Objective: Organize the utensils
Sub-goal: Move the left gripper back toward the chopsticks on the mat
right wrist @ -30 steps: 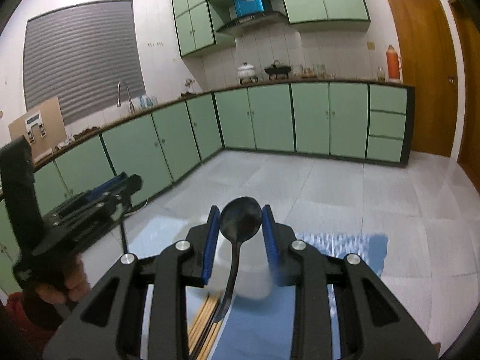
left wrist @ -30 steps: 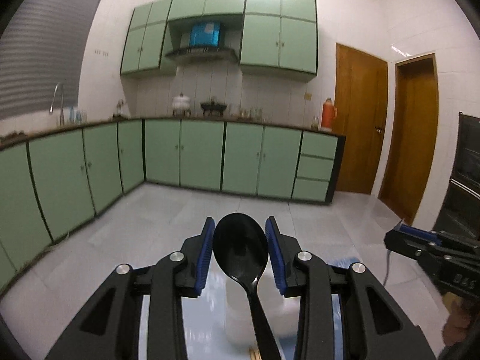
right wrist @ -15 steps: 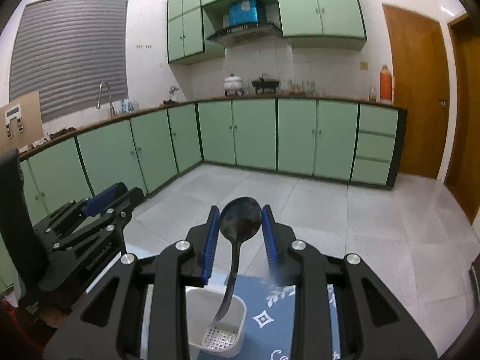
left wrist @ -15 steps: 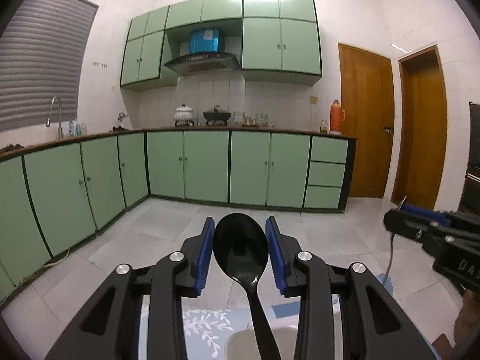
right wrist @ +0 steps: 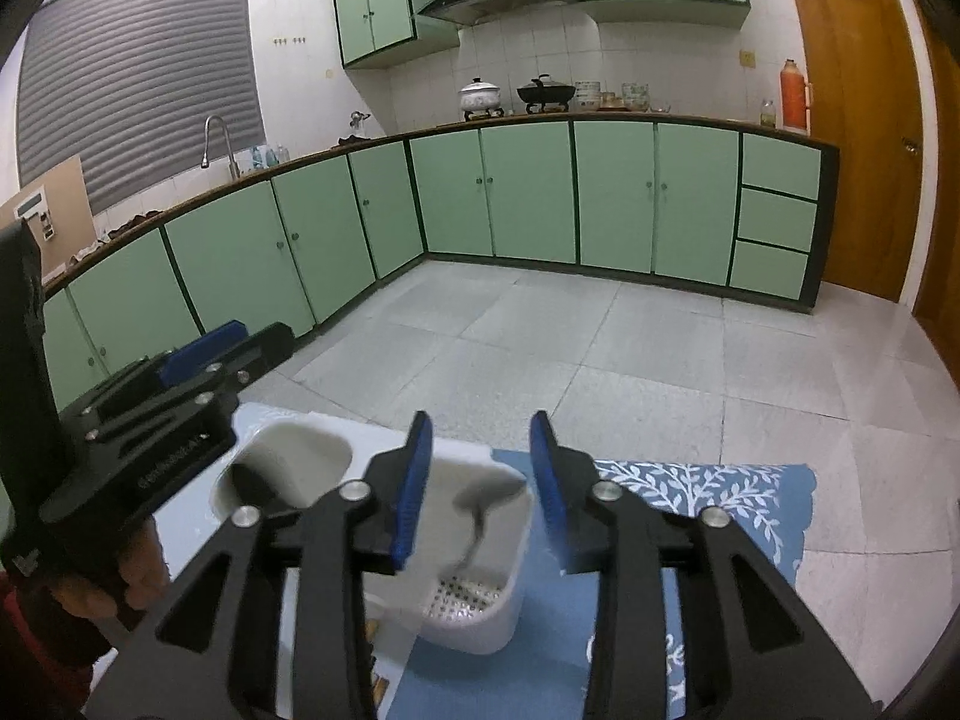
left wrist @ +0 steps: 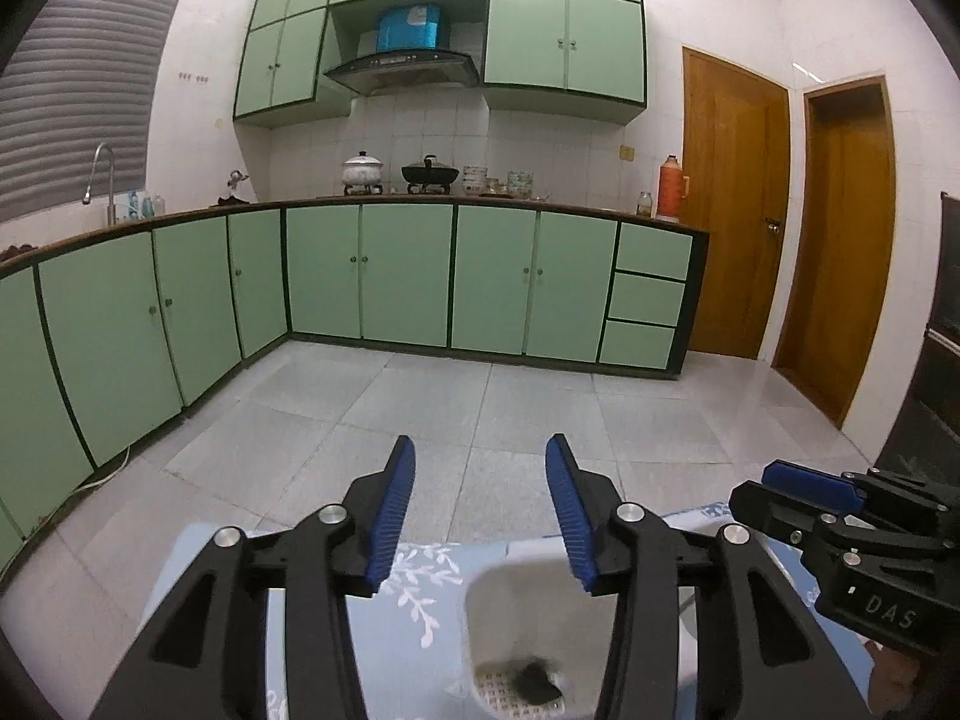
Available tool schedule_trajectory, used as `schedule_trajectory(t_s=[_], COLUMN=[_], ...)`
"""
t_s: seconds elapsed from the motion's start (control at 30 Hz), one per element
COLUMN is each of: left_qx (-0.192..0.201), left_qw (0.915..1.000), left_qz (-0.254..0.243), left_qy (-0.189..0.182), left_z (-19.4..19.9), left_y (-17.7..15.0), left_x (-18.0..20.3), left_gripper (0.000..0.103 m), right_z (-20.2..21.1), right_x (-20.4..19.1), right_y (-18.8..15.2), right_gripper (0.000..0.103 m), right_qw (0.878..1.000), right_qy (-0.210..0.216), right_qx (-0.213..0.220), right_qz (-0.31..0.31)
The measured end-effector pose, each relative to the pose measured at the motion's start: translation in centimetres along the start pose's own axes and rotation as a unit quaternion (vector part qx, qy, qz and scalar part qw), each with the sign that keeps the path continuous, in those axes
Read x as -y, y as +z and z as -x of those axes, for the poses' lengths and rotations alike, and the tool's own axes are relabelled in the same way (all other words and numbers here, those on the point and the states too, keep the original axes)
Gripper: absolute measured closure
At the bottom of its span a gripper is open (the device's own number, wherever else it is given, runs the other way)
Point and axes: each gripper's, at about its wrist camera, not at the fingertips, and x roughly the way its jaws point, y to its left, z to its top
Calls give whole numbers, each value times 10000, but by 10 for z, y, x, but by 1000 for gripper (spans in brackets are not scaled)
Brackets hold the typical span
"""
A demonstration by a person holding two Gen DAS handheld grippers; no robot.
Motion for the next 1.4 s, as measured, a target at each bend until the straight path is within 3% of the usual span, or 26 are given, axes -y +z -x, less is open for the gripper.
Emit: schedule_trajectory(t_s=[0.13,0.27,0.4,0.57,0.8,1.07,1.4], left_qx=[-13,-168,-493,-1128,-1781,-2090,-2181], left_qw=[10000,9998,9986,9935,9838,9777,9758], left_qz=[77,75,185,-29,87,92,108], left_qy=[42,123,99,142,183,172,115], left_z=[22,52,81,118,159,186,206], left_y=[-1,-13,-37,-87,-150,-185,-202], left_x=[-6,-10,-14,-9,-5,-3,4], left_gripper=[46,40,35,35,35,36,40], right_z=[25,54,82,114,144,161,171], right_x=[2,-1,-6,-19,-34,-57,-79], right_y=[-6,-26,-58,-112,-169,-209,-242], right_gripper=[54,35,30,30,30,34,45], right_qw=[9998,9994,9992,9982,9945,9918,9901], right_qy=[-78,-187,-237,-350,-349,-194,-129], right_qx=[141,223,81,-310,-737,-1151,-1321], right_qz=[-136,-194,-306,-370,-662,-528,-453])
